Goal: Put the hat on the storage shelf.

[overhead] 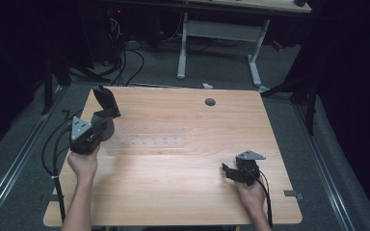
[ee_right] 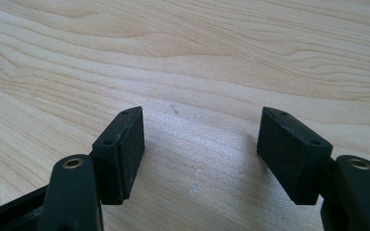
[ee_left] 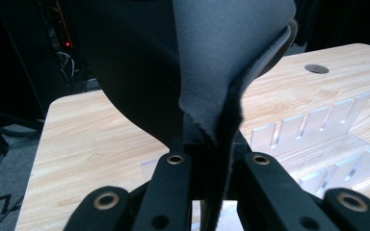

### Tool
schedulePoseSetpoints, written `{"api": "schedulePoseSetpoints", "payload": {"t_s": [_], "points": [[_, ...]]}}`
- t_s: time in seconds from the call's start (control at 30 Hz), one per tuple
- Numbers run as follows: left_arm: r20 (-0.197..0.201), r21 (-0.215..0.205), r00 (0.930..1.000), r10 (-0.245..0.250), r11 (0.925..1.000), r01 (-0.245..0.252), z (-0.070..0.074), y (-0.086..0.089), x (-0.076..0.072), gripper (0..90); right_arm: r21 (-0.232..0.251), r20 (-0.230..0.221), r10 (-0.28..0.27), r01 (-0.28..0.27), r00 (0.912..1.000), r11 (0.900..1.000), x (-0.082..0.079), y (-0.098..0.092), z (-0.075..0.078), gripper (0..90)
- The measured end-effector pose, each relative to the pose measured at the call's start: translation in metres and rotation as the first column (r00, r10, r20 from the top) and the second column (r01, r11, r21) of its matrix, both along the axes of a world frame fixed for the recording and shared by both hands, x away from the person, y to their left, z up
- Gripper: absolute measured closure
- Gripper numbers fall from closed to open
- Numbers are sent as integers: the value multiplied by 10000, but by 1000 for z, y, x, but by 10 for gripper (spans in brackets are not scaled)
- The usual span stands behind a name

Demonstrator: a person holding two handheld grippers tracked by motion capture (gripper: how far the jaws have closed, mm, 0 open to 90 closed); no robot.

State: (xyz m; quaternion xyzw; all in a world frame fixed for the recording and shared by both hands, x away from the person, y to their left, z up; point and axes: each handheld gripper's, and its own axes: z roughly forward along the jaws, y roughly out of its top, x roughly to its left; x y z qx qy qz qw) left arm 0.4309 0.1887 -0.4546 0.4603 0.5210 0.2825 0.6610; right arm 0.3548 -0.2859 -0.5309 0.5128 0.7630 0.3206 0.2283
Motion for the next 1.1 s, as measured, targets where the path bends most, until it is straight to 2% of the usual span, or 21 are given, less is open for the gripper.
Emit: {"api": "schedulePoseSetpoints", "payload": {"t_s": [0.13,0.3,0.33,0.43,0.6,0.73,0.83,1.0,1.1], "points": [[-103,160,9999,31,9999,-29,-2,-1,3,860,11,-6,-2,2,10000,10000,0,0,0,340],[-186,-27,9998,87,10000,-88,-6,0,4,860,2,-1,-3,3,10000,10000,0,0,0,340],[-326,14,9995,56,10000,-56,-9,-1,5,860,14,-4,-4,4,10000,10000,0,0,0,340],[-227,178,9997,-22,9998,26,-11,-3,5,860,8,-1,0,0,10000,10000,0,0,0,340],[-215,10,9998,-24,10000,25,-16,-1,4,859,12,-7,-11,11,10000,10000,0,0,0,339],[-557,-103,9984,-35,9999,29,-23,1,4,857,2,4,0,0,10000,10000,0,0,0,339],[-557,-70,9984,-35,10000,31,-23,1,4,854,1,4,5,-5,10000,10000,0,0,0,339],[-796,-194,9968,-53,9998,38,-23,4,4,843,-2,6,6,-6,10000,10000,0,0,0,339],[-1104,-239,9939,46,9997,-73,-23,8,4,819,-3,6,9,-9,10000,10000,0,0,0,339]]}}
